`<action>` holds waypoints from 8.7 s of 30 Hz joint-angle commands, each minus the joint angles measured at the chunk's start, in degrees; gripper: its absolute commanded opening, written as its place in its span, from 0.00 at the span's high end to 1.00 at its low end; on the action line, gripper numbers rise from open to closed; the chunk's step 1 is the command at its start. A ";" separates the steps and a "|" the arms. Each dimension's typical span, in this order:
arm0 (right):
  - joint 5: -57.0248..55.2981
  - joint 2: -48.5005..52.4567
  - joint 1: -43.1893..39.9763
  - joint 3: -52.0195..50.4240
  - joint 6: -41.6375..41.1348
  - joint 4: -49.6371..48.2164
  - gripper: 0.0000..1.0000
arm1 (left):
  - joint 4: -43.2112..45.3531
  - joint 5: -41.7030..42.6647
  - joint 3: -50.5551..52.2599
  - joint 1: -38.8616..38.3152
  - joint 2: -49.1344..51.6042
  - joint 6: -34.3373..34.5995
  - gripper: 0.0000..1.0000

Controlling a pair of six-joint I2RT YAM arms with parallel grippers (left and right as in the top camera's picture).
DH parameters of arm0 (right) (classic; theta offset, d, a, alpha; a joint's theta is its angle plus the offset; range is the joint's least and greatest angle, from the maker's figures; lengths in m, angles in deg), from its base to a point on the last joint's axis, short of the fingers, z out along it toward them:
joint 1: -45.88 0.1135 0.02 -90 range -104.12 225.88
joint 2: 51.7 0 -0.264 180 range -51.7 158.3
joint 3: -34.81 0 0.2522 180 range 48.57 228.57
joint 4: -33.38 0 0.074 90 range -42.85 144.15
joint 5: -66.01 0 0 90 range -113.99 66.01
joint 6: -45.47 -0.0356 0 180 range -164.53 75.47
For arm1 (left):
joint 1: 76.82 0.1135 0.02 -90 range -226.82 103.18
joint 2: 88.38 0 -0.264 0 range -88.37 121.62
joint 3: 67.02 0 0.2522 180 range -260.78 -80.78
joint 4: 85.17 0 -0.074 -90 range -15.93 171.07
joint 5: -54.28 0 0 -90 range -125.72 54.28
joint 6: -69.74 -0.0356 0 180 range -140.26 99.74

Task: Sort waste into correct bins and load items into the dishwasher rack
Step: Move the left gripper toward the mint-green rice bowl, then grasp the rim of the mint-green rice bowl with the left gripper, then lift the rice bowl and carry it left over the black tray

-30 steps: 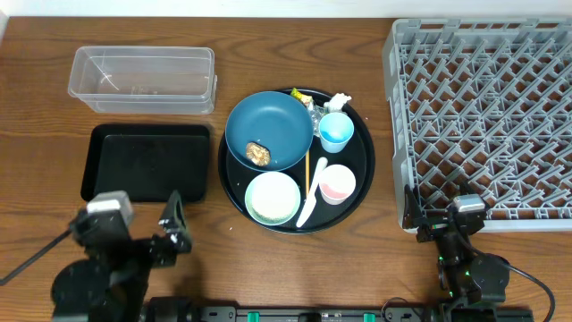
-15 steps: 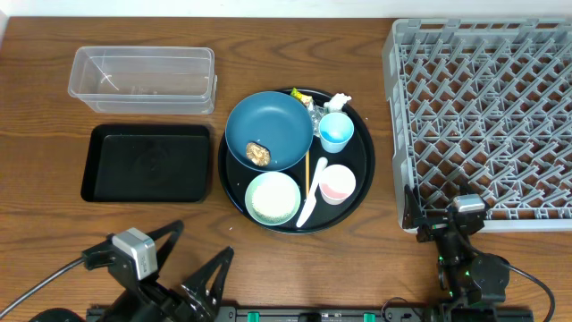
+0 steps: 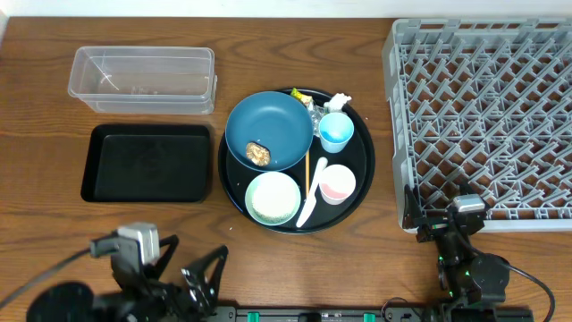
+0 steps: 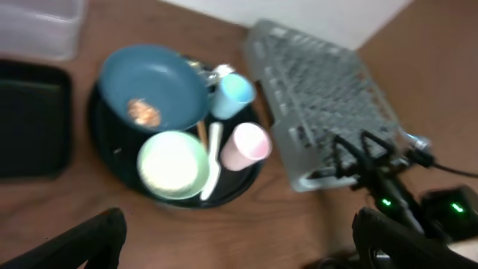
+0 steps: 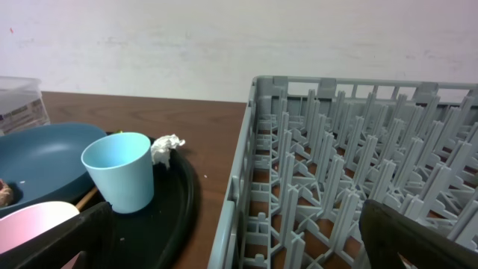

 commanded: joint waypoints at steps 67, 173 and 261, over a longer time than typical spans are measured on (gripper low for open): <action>0.02 0.02 -0.50 -0.24 -0.61 0.04 0.01 | 6.51 -19.34 3.19 -42.45 51.10 0.35 0.02; 0.02 0.02 -0.50 -0.24 -0.61 0.04 0.01 | 30.14 -30.53 13.86 -46.71 66.34 -6.91 0.27; 0.02 0.02 -0.50 -0.24 -0.61 0.04 0.01 | 33.07 -34.25 11.74 -25.27 43.21 -14.05 0.94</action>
